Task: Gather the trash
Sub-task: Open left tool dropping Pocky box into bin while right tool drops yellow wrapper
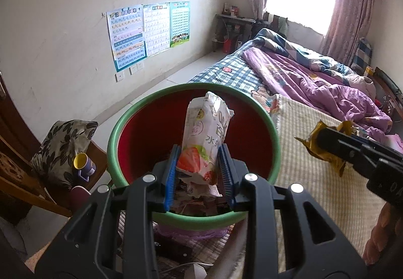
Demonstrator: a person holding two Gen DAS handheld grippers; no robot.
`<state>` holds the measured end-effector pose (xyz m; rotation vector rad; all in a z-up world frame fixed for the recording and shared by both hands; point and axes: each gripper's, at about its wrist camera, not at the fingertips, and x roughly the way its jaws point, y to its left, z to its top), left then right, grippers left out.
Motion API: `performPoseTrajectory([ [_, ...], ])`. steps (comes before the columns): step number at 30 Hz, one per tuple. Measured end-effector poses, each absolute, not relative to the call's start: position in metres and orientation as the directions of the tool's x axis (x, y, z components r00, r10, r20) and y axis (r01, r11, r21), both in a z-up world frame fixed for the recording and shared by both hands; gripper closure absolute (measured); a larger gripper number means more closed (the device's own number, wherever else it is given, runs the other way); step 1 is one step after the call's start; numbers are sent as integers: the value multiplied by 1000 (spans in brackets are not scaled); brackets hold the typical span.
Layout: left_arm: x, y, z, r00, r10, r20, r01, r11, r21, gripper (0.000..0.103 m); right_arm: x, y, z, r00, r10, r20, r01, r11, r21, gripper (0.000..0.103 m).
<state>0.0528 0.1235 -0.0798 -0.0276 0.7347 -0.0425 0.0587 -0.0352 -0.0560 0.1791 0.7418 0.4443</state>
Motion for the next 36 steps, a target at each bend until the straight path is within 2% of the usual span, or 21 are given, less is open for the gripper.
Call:
performPoseTrajectory([
  [18, 77, 143, -106, 688, -22, -725, 9, 1000, -21, 73, 92, 5, -80, 610, 442, -657, -334, 896, 293, 70],
  [24, 82, 142, -109, 680, -4, -733, -3, 1000, -9, 71, 98, 6, -87, 599, 450, -662, -325, 893, 312, 64],
  [25, 82, 141, -109, 681, 6, -733, -10, 1000, -1, 70, 98, 6, -87, 598, 452, -661, -324, 892, 316, 61],
  [28, 85, 141, -113, 674, 32, -738, -30, 999, 16, 49, 99, 5, -87, 602, 451, -658, -320, 892, 319, 53],
  [36, 84, 140, -112, 681, 20, -732, -24, 1000, 4, 43, 93, -17, -83, 636, 428, -642, -271, 903, 333, 47],
])
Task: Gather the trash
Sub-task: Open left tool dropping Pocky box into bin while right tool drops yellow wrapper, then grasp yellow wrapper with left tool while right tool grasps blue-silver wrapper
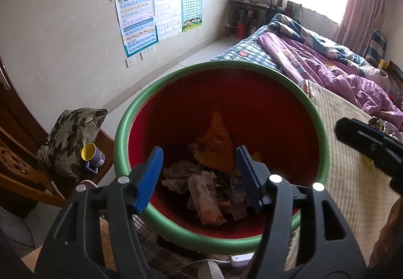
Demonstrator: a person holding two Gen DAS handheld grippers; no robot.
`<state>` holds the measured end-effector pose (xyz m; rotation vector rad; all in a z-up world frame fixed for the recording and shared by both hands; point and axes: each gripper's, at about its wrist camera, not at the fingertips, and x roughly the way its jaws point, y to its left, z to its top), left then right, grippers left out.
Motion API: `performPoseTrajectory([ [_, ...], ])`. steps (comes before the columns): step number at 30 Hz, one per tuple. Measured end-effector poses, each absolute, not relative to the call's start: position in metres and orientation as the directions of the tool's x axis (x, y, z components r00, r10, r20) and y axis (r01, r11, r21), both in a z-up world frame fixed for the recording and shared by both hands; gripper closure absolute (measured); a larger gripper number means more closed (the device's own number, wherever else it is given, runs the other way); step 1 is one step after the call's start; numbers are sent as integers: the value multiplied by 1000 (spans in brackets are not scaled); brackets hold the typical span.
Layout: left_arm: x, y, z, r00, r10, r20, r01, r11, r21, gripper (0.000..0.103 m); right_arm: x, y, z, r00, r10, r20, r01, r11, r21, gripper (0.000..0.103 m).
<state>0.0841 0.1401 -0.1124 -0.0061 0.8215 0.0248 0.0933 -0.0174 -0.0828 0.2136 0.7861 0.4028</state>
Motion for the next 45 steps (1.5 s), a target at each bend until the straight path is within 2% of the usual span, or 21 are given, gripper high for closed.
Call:
performPoseTrajectory([
  [5, 80, 136, -108, 701, 26, -713, -30, 1000, 7, 41, 83, -56, -76, 686, 363, -631, -200, 928, 315, 44],
  [7, 78, 136, -109, 705, 37, -708, -36, 999, 17, 41, 76, -84, -72, 726, 296, -621, -142, 948, 287, 42],
  [11, 72, 133, -115, 700, 88, -709, -63, 996, 62, 40, 64, -163, -66, 794, 114, -598, 65, 961, 269, 41],
  [13, 69, 132, -115, 706, 112, -699, -76, 994, 83, 40, 58, -214, -66, 807, 1, -590, 214, 932, 294, 36],
  [16, 58, 131, -109, 722, 150, -675, -109, 989, 103, 40, 57, -275, -77, 779, -82, -622, 356, 874, 331, 34],
  [21, 39, 114, -87, 757, 126, -642, -126, 991, 47, 33, 78, -337, -116, 699, -19, -715, 448, 792, 416, 34],
  [26, 33, 57, -68, 775, -2, -632, 14, 1000, 15, 23, 91, -349, -144, 652, 109, -750, 431, 761, 485, 34],
  [27, 33, 46, -67, 771, -35, -636, 51, 999, 7, 22, 92, -348, -146, 653, 139, -745, 415, 757, 505, 35],
  [28, 33, 35, -66, 765, -68, -641, 87, 996, -1, 21, 93, -347, -148, 650, 162, -742, 405, 753, 519, 44],
  [29, 35, 17, -65, 752, -118, -648, 142, 990, -16, 21, 92, -348, -149, 651, 180, -738, 398, 747, 533, 48],
  [30, 38, 6, -64, 742, -149, -654, 172, 985, -29, 21, 89, -349, -150, 654, 208, -727, 387, 734, 558, 55],
  [31, 42, -7, -64, 724, -191, -663, 209, 976, -54, 21, 84, -348, -149, 660, 237, -713, 369, 724, 583, 70],
  [32, 45, -14, -65, 710, -220, -669, 230, 970, -75, 21, 81, -346, -147, 664, 255, -702, 352, 722, 595, 75],
  [35, 62, -46, -71, 649, -314, -693, 291, 944, -155, 21, 58, -338, -135, 678, 277, -681, 300, 741, 601, 80],
  [40, 99, -93, -88, 544, -413, -730, 315, 907, -279, 21, 19, -330, -119, 711, 235, -663, 251, 795, 552, 81],
  [42, 118, -109, -96, 520, -431, -737, 294, 901, -320, 21, 5, -327, -116, 721, 213, -660, 241, 816, 526, 81],
  [45, 141, -133, -115, 457, -417, -786, 281, 906, -317, 21, -9, -323, -114, 723, 197, -662, 234, 832, 503, 80],
])
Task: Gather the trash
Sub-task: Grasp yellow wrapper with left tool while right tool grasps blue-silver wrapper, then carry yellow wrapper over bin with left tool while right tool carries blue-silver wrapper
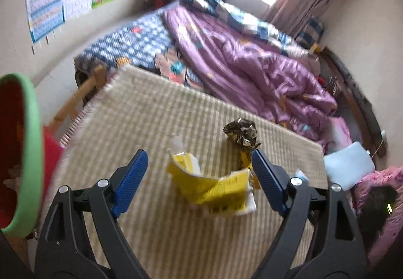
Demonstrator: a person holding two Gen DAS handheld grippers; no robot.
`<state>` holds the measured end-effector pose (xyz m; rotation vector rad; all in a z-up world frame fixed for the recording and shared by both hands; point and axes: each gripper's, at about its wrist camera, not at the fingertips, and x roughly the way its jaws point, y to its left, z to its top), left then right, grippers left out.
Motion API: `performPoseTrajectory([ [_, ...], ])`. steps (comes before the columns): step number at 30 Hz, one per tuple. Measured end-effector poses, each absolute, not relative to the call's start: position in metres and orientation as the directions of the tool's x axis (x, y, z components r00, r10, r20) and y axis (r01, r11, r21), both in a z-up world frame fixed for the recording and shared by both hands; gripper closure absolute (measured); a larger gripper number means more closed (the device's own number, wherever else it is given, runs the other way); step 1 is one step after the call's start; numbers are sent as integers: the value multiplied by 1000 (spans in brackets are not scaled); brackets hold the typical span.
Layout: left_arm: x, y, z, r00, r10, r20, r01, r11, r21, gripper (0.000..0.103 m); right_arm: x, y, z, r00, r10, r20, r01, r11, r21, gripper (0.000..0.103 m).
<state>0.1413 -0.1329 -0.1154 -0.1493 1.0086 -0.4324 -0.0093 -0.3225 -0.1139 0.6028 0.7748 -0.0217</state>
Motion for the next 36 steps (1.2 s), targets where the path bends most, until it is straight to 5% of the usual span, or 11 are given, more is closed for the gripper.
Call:
performPoseTrajectory([
  [10, 112, -147, -168, 275, -427, -861, 298, 890, -346, 22, -26, -331, -120, 717, 175, -675, 248, 841, 481, 79],
  [12, 106, -149, -169, 286, -433, -855, 314, 885, -344, 28, -24, -333, -123, 711, 174, -682, 256, 838, 481, 79],
  [17, 98, -161, -156, 312, -446, -839, 395, 864, -313, 63, -29, -333, -125, 709, 166, -685, 265, 838, 477, 80],
  [25, 83, -139, -131, 385, -440, -811, 404, 871, -281, 79, -36, -324, -111, 739, 168, -653, 239, 840, 487, 80],
  [36, 55, -72, -99, 523, -396, -755, 311, 913, -263, 81, -23, -285, -88, 753, 210, -624, 141, 875, 464, 80],
])
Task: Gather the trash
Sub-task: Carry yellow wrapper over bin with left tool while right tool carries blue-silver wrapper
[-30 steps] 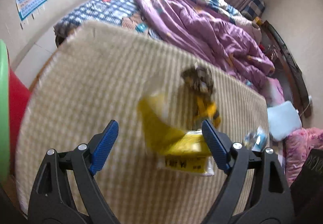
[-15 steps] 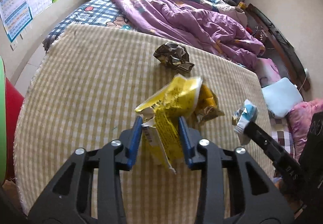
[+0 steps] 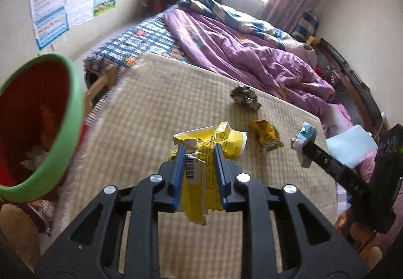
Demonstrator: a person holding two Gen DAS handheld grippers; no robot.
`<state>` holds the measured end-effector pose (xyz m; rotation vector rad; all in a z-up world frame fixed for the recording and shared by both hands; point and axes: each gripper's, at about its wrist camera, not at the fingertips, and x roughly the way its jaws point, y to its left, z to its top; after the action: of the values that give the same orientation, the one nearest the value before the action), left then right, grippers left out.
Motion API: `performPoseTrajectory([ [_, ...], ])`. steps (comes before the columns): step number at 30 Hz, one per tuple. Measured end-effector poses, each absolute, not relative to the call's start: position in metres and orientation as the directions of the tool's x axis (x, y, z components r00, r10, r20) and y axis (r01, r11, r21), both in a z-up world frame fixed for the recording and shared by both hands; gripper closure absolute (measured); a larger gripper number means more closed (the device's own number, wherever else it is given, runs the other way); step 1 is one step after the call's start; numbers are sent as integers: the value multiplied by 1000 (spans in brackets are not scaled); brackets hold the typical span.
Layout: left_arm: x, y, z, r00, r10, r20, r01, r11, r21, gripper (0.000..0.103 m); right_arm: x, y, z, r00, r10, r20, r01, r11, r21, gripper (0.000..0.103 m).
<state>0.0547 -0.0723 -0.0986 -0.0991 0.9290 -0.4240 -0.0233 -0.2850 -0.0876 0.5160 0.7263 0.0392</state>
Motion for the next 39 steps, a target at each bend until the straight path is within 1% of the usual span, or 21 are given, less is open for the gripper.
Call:
performPoseTrajectory([
  [12, 42, -16, -70, 642, -317, -698, 210, 948, -238, 81, -10, -237, -71, 744, 246, -621, 20, 921, 389, 80],
  [20, 38, 25, -54, 715, -226, -662, 127, 973, -195, 81, 2, -201, -49, 754, 306, -581, -89, 924, 372, 80],
  [28, 38, 62, -53, 740, -156, -654, 39, 981, -190, 81, 14, -166, -45, 733, 373, -569, -177, 912, 370, 80],
  [39, 38, 85, -56, 754, -108, -648, -11, 984, -177, 81, 29, -131, -50, 699, 417, -582, -229, 900, 370, 80],
])
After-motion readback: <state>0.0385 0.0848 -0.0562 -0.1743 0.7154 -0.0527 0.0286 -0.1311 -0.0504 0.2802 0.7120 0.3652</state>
